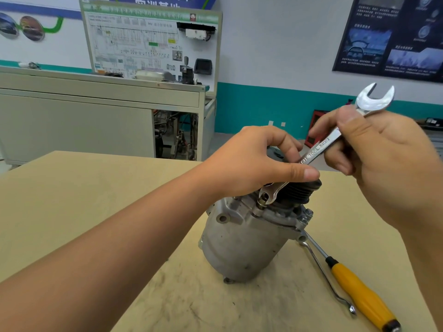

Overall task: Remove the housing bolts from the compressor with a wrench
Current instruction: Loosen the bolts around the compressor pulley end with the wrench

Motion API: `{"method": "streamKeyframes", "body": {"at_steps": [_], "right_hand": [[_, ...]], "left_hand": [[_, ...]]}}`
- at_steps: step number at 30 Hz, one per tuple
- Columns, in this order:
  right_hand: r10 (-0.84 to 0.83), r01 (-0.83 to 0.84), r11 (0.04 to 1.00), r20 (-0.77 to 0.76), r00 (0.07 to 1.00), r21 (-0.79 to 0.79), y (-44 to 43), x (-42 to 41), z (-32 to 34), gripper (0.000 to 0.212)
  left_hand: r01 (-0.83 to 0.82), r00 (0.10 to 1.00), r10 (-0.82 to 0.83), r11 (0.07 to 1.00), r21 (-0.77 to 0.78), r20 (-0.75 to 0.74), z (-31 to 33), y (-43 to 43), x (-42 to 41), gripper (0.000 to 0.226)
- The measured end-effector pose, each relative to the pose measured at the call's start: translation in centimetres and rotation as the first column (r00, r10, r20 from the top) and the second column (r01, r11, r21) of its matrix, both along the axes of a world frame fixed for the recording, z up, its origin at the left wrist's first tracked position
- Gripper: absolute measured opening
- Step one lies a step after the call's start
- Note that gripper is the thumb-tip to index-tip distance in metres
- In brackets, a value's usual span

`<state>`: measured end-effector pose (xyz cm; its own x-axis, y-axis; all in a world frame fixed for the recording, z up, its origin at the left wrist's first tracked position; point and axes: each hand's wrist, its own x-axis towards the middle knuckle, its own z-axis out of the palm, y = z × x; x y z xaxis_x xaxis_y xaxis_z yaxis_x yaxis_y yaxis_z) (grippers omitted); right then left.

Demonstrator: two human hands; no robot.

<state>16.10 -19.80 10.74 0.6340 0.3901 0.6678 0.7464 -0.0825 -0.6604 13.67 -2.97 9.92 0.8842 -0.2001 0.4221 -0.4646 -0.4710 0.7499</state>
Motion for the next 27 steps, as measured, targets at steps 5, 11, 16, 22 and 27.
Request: {"method": "streamKeyframes", "body": {"at_steps": [5, 11, 16, 22, 27], "right_hand": [[0.003, -0.001, 0.999, -0.052, 0.999, 0.035, -0.5, 0.4, 0.1, 0.033], [0.199, -0.127, 0.969, -0.362, 0.911, 0.212, -0.1, 1.1, 0.4, 0.034], [0.066, -0.033, 0.994, -0.329, 0.942, 0.105, 1.2, 1.7, 1.0, 0.035], [-0.083, 0.075, 0.995, -0.125, 0.989, -0.063, 2.7, 1.9, 1.6, 0.032], [0.005, -0.005, 1.0, 0.003, 1.0, 0.031, 3.1, 1.2, 1.3, 0.027]], "left_hand": [[-0.021, 1.0, 0.021, 1.0, 0.009, 0.01, 0.1, -0.4, 0.0, 0.024], [-0.092, 0.995, 0.089, 0.993, 0.07, 0.049, 0.2, -0.9, 0.3, 0.027], [-0.052, 0.999, 0.052, 0.997, 0.061, -0.006, 0.3, -0.4, 0.6, 0.019], [-0.021, 0.997, 0.02, 1.0, -0.011, -0.073, -0.2, 0.5, 0.5, 0.014], [-0.026, 0.999, 0.024, 0.999, -0.037, -0.049, -0.5, 0.9, 0.2, 0.022]]}}
